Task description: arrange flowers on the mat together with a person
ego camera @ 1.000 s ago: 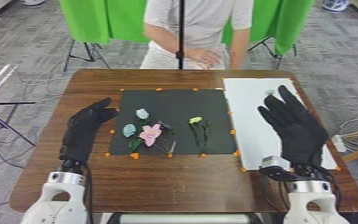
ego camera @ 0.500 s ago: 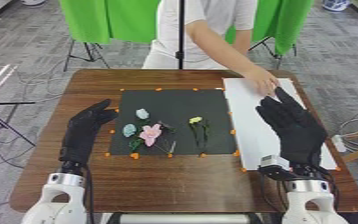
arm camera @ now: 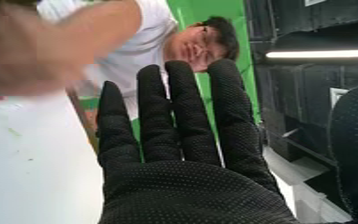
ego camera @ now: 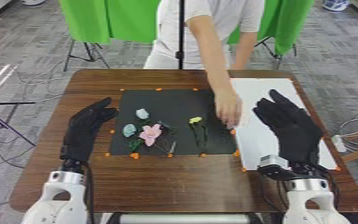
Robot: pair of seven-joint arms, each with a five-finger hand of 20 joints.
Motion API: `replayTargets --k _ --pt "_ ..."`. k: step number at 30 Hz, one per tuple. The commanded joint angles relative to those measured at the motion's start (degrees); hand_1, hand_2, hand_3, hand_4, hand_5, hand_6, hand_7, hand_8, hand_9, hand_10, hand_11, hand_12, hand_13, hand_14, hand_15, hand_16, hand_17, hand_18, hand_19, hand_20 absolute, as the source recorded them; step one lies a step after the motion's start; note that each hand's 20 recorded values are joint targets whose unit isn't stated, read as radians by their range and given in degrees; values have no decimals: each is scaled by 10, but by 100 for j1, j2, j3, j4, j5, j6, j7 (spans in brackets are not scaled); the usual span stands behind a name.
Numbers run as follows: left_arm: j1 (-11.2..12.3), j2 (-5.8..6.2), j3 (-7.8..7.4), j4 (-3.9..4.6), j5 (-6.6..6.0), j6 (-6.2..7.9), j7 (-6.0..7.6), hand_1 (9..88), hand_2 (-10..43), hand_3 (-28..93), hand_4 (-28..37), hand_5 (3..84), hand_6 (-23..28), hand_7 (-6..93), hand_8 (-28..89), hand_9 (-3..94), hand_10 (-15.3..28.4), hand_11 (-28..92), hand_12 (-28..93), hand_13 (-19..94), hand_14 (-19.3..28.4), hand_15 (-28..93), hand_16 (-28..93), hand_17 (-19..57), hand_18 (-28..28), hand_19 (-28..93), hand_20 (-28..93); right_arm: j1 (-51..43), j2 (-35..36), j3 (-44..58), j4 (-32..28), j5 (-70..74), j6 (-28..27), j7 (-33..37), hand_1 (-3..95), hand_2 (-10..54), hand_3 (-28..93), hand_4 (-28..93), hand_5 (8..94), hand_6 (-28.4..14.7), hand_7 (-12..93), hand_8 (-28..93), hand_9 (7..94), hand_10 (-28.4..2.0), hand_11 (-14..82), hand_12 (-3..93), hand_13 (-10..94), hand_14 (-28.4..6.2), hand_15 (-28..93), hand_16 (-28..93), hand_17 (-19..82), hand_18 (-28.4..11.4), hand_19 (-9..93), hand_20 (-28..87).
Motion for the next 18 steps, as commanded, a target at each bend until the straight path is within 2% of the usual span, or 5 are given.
replayTargets --k 1,5,10,14,18 --pt "-42 93 51 88 -65 -41 3 257 -3 667 -197 498 37 133 -53 483 142 209 167 376 185 197 31 50 117 31 167 68 43 -35 9 -10 -13 -116 63 32 795 -170 481 2 113 -84 492 -143 62 130 374 -114 134 133 205 -151 71 296" --pt "-158 88 115 131 -34 -104 38 256 -4 668 -195 497 37 134 -52 482 141 209 168 375 185 197 31 50 117 32 167 88 60 -50 10 13 62 -162 65 32 795 -170 487 3 116 -84 499 -142 63 130 378 -113 135 133 205 -151 72 297" --pt "-29 60 49 75 -53 -54 8 256 -4 669 -196 497 38 134 -53 482 141 208 167 374 184 196 31 51 116 29 166 61 58 -45 18 -31 -90 -95 69 27 796 -169 490 3 119 -87 503 -142 64 130 384 -113 137 134 208 -150 72 299" --pt "-36 33 50 73 -54 -41 -7 256 -5 669 -196 497 38 133 -53 480 141 208 168 374 185 197 32 51 117 29 166 28 47 3 -1 -16 -5 -121 70 23 798 -169 490 2 119 -87 503 -142 64 130 384 -113 137 134 208 -150 73 300" --pt "-42 39 59 49 -11 -108 -2 257 -5 669 -197 497 38 134 -52 480 141 208 168 374 184 196 32 50 117 30 166 30 59 19 3 -2 32 -162 75 19 802 -168 494 4 122 -87 505 -142 64 131 385 -112 138 135 209 -149 73 300"
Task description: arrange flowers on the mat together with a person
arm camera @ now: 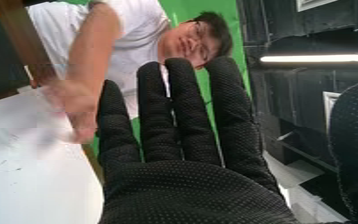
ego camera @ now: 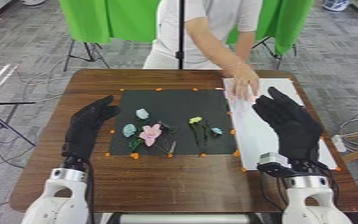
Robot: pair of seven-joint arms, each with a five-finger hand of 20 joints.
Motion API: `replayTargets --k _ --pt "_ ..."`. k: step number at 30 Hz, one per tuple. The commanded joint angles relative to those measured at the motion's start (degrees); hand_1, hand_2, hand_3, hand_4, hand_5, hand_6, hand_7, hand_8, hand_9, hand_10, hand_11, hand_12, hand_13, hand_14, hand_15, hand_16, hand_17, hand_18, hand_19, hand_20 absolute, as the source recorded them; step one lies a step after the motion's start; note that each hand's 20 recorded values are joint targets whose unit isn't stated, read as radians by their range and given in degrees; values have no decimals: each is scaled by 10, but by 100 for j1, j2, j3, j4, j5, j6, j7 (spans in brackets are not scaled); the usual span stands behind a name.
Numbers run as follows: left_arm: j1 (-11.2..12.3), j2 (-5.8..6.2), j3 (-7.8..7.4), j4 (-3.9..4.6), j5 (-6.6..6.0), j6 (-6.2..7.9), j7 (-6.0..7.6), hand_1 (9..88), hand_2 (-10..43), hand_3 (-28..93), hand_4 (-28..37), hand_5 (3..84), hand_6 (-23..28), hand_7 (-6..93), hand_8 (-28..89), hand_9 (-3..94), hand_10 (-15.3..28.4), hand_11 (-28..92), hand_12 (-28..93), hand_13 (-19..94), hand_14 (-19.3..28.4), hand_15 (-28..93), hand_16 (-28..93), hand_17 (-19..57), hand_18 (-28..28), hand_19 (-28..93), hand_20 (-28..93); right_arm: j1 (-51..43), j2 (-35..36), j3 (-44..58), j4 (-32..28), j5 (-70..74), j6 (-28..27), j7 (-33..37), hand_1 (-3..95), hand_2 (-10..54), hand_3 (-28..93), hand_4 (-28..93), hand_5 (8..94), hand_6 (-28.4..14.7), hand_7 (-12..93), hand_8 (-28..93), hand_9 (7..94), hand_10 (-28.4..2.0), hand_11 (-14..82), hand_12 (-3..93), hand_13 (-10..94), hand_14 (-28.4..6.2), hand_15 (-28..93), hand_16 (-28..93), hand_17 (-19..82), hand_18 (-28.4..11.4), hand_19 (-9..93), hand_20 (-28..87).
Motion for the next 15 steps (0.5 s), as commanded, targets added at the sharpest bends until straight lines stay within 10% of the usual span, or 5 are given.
replayTargets --k 1,15 --pt "107 -50 -25 -47 11 -83 -43 257 -5 670 -197 496 37 134 -52 480 141 208 168 375 184 196 32 50 117 30 166 -87 10 34 -32 -7 33 -84 75 18 804 -167 494 4 122 -88 505 -142 64 131 385 -112 138 135 209 -149 73 300" --pt "148 -31 -83 -41 -115 -68 -70 257 -5 669 -197 496 38 133 -52 481 141 209 168 375 184 196 32 50 117 29 166 -132 -34 43 -54 -32 -67 -77 70 23 802 -169 496 3 118 -88 506 -142 64 131 385 -112 138 135 211 -147 66 301"
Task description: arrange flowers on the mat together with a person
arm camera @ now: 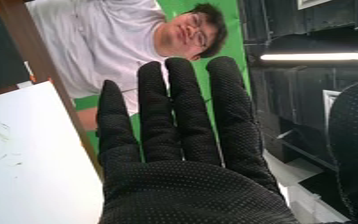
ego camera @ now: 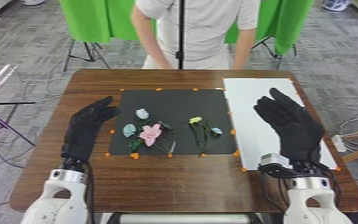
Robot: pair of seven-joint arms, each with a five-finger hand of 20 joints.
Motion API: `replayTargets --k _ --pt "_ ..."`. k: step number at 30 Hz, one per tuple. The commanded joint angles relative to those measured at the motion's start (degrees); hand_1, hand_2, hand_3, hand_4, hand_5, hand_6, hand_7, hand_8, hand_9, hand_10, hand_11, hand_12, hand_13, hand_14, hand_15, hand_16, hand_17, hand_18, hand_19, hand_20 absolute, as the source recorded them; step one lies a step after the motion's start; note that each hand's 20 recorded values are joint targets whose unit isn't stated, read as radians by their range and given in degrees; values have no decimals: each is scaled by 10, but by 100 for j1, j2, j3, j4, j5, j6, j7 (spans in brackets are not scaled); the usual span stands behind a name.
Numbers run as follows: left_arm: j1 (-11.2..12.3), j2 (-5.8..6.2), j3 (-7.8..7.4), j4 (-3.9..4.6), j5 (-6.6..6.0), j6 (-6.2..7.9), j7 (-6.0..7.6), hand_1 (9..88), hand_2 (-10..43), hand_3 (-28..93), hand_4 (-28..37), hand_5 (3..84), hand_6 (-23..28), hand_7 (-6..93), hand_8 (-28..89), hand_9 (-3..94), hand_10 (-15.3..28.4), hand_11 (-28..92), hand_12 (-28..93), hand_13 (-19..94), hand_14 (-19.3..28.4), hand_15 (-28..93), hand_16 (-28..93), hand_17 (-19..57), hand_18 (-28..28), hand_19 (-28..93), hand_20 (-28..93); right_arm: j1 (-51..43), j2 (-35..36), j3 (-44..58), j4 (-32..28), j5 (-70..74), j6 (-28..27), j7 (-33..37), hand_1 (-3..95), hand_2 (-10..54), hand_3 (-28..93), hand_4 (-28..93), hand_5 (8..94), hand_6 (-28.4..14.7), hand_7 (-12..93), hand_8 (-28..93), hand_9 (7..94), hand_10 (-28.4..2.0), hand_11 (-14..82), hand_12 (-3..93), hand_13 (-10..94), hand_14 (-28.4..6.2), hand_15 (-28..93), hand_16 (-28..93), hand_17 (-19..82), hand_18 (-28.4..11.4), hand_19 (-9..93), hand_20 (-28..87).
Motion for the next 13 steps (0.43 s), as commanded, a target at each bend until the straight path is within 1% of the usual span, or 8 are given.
replayTargets --k 1,4,5,6,9,12,13 --pt "92 -35 -51 4 -95 -52 -46 257 -5 669 -196 496 38 133 -52 482 141 209 168 375 184 196 32 50 117 29 166 -84 -47 25 -50 -42 -68 -62 70 23 802 -169 495 3 118 -88 506 -142 64 131 385 -113 138 135 211 -147 66 301" --pt "9 -33 -21 33 -54 -67 -12 256 -5 670 -196 497 39 133 -52 481 141 209 168 376 184 198 32 50 117 29 166 -80 -63 39 -57 -15 12 -85 69 23 803 -168 496 3 118 -87 507 -141 64 131 385 -113 138 136 211 -148 65 302" --pt "34 -30 -28 23 -47 -62 -10 257 -5 669 -197 497 38 133 -52 481 141 209 168 376 184 198 32 50 117 29 166 -85 -45 37 -52 -10 0 -70 69 23 803 -167 497 3 118 -87 507 -141 65 131 385 -112 138 136 211 -147 65 302" --pt "32 -24 -31 36 -43 -62 -13 257 -5 669 -197 497 38 133 -52 481 141 208 168 376 185 198 32 50 117 29 166 -98 -36 36 -49 -14 -13 -79 69 22 803 -167 497 3 118 -87 507 -141 65 131 385 -112 138 136 210 -147 65 302" --pt "117 -41 -56 27 -92 -10 -55 256 -5 670 -197 497 38 133 -52 480 140 209 169 375 185 197 31 51 117 29 166 -130 -48 27 -80 -112 59 3 69 20 804 -168 494 3 118 -87 508 -140 65 132 385 -112 138 136 210 -148 65 302" --pt "139 -58 -71 13 -51 -18 -37 256 -5 670 -196 497 38 135 -52 481 140 209 168 375 185 197 31 50 117 29 166 -85 -19 47 -73 -126 103 14 67 16 801 -169 492 3 118 -87 507 -141 65 132 386 -114 137 136 210 -148 65 303" --pt "132 -54 -59 20 -68 -20 -42 256 -5 670 -197 497 37 135 -52 482 141 209 168 375 185 197 31 50 117 29 167 -110 -9 59 -89 -120 138 15 67 15 800 -170 492 2 117 -87 508 -141 65 132 386 -114 137 135 210 -149 65 303"
